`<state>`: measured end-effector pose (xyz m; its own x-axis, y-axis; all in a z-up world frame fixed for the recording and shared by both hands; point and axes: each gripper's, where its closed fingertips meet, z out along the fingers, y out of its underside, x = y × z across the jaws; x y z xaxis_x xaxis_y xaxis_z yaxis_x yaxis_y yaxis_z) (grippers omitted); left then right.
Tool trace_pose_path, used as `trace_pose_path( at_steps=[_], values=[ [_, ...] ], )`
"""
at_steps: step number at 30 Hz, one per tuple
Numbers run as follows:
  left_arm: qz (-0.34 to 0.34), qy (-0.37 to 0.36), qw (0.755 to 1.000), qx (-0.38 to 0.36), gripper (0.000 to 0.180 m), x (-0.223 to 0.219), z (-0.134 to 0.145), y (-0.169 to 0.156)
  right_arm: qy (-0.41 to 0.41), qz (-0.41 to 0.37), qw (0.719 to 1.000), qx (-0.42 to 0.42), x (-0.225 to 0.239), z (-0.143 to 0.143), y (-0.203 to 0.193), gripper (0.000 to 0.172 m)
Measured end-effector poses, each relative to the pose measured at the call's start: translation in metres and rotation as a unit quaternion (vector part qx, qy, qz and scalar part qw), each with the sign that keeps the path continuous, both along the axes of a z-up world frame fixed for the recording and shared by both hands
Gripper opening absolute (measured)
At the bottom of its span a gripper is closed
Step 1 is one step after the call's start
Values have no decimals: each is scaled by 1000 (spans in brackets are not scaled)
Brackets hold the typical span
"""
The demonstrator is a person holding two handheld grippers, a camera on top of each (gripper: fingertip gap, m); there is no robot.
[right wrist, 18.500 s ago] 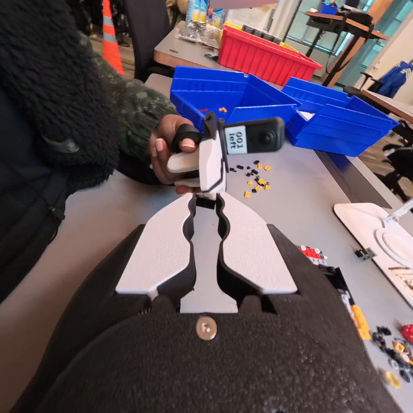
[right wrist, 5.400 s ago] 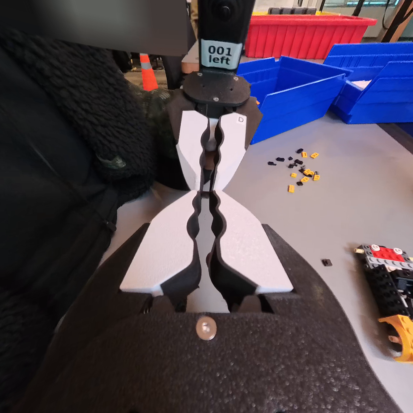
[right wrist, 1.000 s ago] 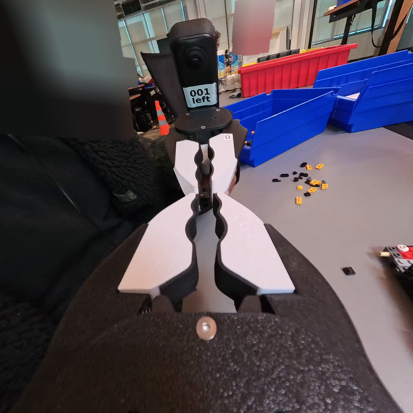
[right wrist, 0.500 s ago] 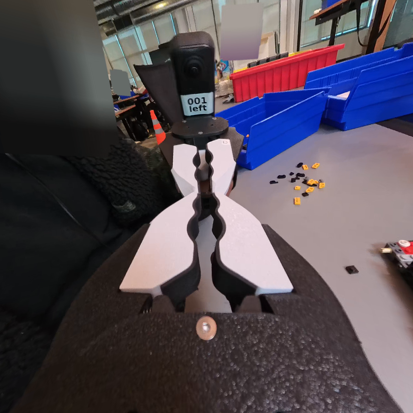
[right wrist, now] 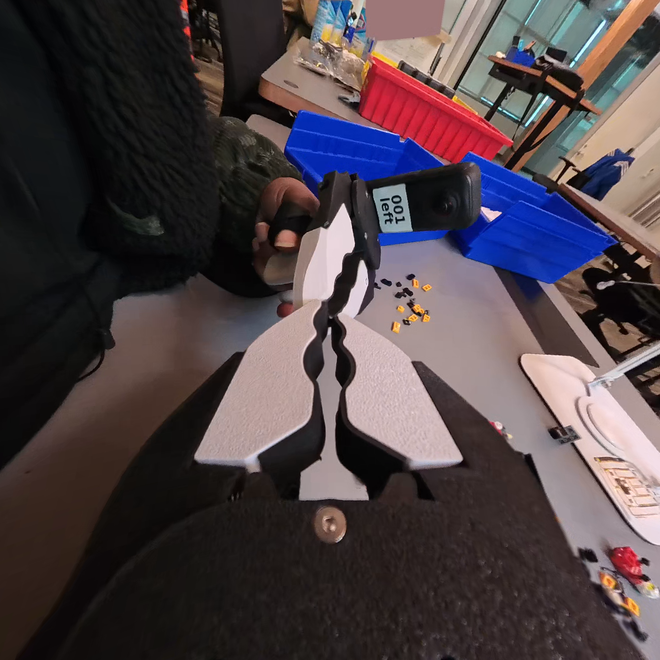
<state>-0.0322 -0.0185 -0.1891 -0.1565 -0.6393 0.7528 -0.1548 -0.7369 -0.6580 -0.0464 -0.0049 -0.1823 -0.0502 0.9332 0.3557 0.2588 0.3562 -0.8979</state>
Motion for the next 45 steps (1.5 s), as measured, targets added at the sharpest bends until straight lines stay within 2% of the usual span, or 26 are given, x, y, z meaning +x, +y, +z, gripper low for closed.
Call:
trace_pose_path(
  at_steps=[1,4,6,9,19,22,27,30,33,37,42,45],
  values=[
    [12,4,1000,19,8,0,0,2,7,-5,1000,-23,0,1,1,2],
    [82,42,985,146,8,-2,-1,16,47,-10,982,-184,-1,6,9,3],
    [101,40,975,193,8,-3,4,18,71,2,972,-222,0,13,10,3],
    [118,57,959,253,8,-4,4,19,71,3,971,-227,0,14,10,5],
    [145,57,928,338,8,-5,11,20,68,28,961,-268,1,15,3,17],
    [143,63,922,354,8,-4,10,18,77,17,963,-257,0,16,5,8],
    [136,85,920,359,8,-3,5,17,63,20,958,-280,-1,12,4,7],
    [122,90,935,320,8,-3,2,16,59,16,964,-258,0,9,4,7],
    [98,92,952,275,8,-3,-2,13,45,14,979,-197,0,5,2,6],
    [50,84,980,174,8,-2,-10,6,19,27,989,-145,1,-3,-2,6],
    [6,71,996,60,8,-2,-15,-1,3,41,993,-115,1,-11,-6,6],
    [-2,60,998,22,8,-2,-15,-2,6,43,992,-119,0,-12,-6,5]
  ],
)
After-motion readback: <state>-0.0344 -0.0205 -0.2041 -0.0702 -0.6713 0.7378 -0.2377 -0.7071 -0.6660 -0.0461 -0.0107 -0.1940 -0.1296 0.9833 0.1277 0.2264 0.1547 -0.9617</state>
